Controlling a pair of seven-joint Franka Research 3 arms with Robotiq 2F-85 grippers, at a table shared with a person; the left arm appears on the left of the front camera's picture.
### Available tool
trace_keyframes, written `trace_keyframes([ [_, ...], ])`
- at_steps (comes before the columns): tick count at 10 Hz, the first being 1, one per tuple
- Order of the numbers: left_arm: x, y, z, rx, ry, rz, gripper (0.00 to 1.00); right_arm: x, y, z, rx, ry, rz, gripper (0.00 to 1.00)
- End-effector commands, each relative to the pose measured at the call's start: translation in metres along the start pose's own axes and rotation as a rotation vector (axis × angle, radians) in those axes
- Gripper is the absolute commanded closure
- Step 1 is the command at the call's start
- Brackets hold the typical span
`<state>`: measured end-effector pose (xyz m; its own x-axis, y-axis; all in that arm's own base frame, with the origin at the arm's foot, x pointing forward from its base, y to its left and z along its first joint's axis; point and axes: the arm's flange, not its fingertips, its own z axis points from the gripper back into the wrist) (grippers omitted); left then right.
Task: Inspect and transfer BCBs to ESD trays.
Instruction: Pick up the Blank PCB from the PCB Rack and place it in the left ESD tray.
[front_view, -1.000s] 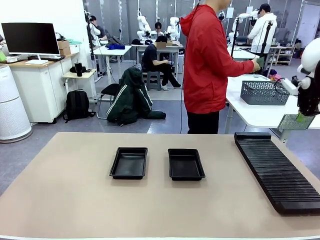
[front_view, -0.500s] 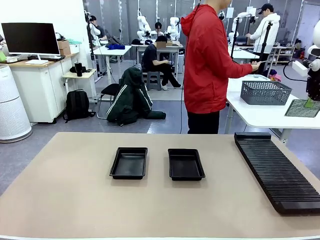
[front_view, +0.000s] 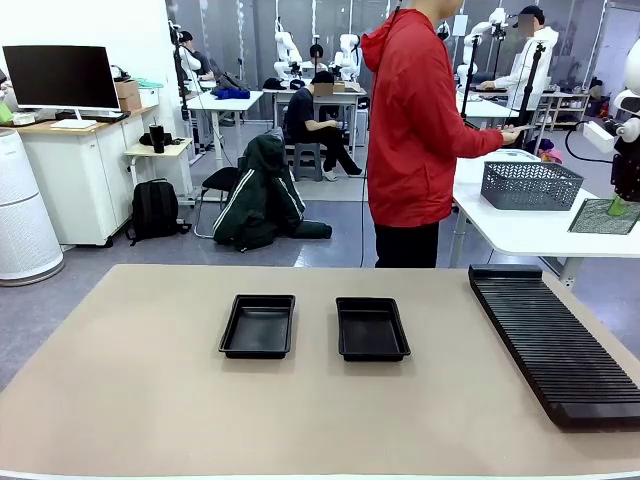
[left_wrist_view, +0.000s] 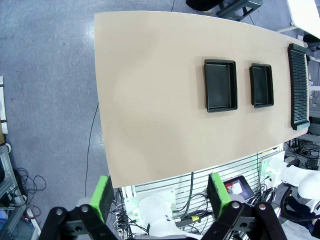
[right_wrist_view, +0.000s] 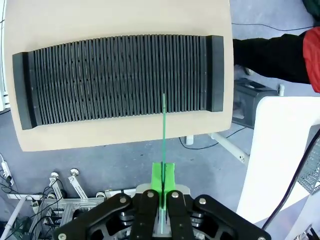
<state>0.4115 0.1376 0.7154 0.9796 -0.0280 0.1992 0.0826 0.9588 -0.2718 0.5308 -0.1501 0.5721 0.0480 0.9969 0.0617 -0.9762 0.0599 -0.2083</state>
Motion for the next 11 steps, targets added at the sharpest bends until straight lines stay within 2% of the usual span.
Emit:
trace_keyframes([
  [1,0.000,0.000,0.000,0.002,0.002,0.002,0.00,0.001,0.003,0.001,-0.002,0.006,0.001,0.98],
  [5,0.000,0.000,0.000,0.002,0.002,0.002,0.00,0.000,0.000,0.000,0.000,0.000,0.000,0.98],
  [6,0.000,0.000,0.000,0.002,0.002,0.002,0.00,0.008,-0.005,-0.003,0.044,-0.033,-0.057,0.98],
  [9,0.000,0.000,0.000,0.002,0.002,0.002,0.00,0.049,-0.007,0.015,0.167,-0.056,-0.222,0.98],
  [11,0.000,0.000,0.000,0.002,0.002,0.002,0.00,0.087,-0.005,0.034,0.282,-0.116,-0.337,0.98],
])
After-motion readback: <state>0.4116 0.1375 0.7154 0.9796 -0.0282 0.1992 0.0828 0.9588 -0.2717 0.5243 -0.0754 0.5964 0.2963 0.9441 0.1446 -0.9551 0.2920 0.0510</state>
